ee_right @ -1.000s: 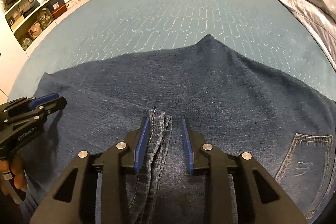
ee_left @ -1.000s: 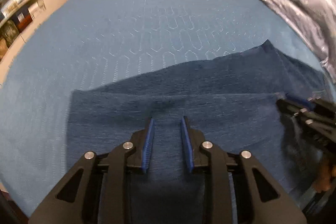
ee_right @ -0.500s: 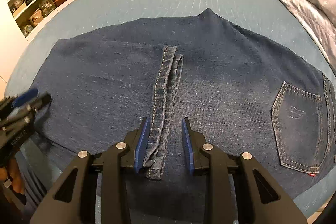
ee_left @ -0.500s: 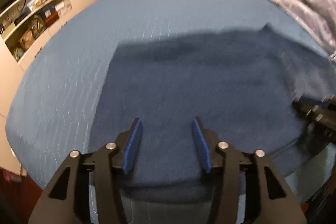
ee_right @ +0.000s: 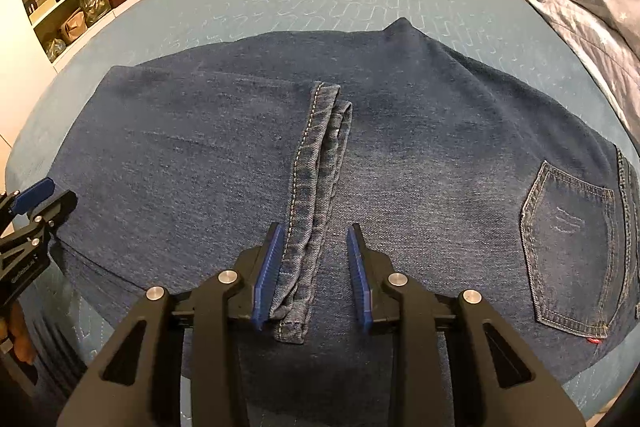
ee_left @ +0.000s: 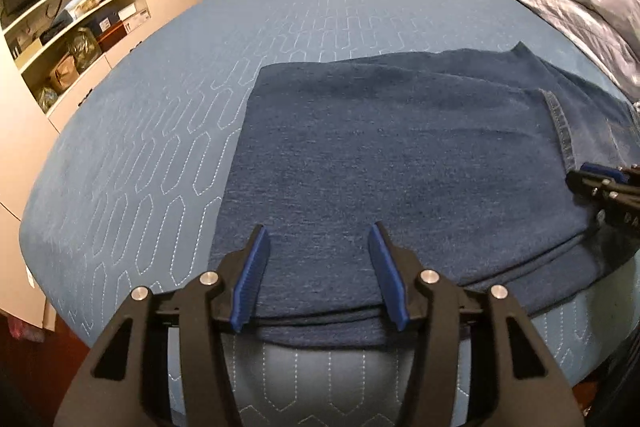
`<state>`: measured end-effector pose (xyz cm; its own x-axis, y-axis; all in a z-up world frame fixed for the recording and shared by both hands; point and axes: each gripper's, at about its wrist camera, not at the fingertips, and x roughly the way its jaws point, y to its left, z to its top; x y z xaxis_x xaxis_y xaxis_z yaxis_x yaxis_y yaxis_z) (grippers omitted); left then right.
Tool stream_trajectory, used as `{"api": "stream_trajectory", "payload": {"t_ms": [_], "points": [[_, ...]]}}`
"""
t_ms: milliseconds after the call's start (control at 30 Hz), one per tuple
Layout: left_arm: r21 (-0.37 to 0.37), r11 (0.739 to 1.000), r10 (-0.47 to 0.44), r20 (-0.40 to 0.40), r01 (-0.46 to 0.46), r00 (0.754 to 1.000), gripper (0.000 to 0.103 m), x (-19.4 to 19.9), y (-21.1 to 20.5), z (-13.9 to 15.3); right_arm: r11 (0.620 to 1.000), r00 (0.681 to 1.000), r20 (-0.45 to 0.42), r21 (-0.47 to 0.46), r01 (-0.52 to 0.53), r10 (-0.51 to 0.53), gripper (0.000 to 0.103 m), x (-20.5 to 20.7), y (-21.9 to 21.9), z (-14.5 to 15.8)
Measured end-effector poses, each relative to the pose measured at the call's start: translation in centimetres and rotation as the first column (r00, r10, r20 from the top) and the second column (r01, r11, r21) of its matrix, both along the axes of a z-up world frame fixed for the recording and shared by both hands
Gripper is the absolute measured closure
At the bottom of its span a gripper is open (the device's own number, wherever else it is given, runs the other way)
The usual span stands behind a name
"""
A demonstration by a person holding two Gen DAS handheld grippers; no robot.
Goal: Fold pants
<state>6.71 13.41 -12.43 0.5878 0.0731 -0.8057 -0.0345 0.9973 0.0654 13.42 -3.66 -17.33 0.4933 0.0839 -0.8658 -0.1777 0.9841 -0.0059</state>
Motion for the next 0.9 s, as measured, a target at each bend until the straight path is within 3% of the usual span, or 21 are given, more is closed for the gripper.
{"api": "stream_trajectory", "payload": {"t_ms": [100, 233, 367, 433, 500, 533, 633, 700, 733, 867, 900], "points": [[-0.063, 0.996, 0.072, 0.061, -0.068, 0.996, 0.044, -0.8, 2.5, 1.3, 1.000, 1.000, 0.009, -0.009, -0.006, 0.006, 0.076, -0.1, 0.1, -0.1], [-0.210, 0.965, 0.167, 0.013, -0.161, 0.986, 0.044, -1.8, 7.2, 0.6, 1.000, 1.000, 0.018, -0.025, -0.010, 0.011, 0.076, -0.4, 0.6, -0.2], [-0.350, 0.924, 0.151, -0.033, -0.152, 0.988, 0.046, -2.4, 9.0, -0.7, 0.998, 1.000, 0.024, -0.057, -0.014, 0.015, 0.073, -0.7, 1.4, -0.1], [-0.429, 0.890, 0.157, -0.038, -0.158, 0.987, 0.048, -2.5, 10.2, -1.0, 0.997, 1.000, 0.018, -0.071, -0.011, 0.012, 0.065, -0.6, 1.6, -0.1], [-0.472, 0.868, 0.151, -0.042, -0.153, 0.988, 0.060, -2.6, 10.4, -1.2, 0.993, 1.000, 0.011, -0.114, 0.012, -0.011, 0.031, -0.2, 1.6, 0.2], [-0.512, 0.848, 0.133, -0.045, -0.137, 0.990, 0.069, -2.6, 10.7, -1.3, 0.989, 0.999, -0.005, -0.144, 0.044, -0.045, 0.027, 0.3, 1.4, 0.4], [-0.585, 0.798, 0.136, -0.057, -0.143, 0.989, 0.069, -2.8, 11.7, -1.9, 0.987, 0.996, -0.047, -0.142, 0.070, -0.078, 0.027, 1.3, 1.5, 2.4], [-0.663, 0.730, 0.153, -0.078, -0.166, 0.985, 0.069, -2.7, 12.5, -2.7, 0.988, 0.999, 0.015, -0.146, 0.051, -0.049, 0.026, 1.9, 3.5, 5.6], [-0.685, 0.709, 0.154, -0.084, -0.170, 0.984, 0.070, -2.8, 12.8, -2.9, 0.992, 1.000, 0.023, -0.127, 0.023, -0.020, 0.026, 2.2, 4.8, 6.8], [-0.708, 0.691, 0.145, -0.062, -0.146, 0.988, 0.084, -3.2, 13.0, -2.6, 0.984, 0.985, -0.062, -0.063, -0.167, 0.163, 0.023, 5.1, 13.6, 8.7], [-0.695, 0.706, 0.142, -0.048, -0.135, 0.989, 0.085, -3.5, 12.8, -1.9, 0.979, 0.974, -0.108, -0.017, -0.203, 0.200, 0.023, 6.0, 15.6, 8.6]]}}
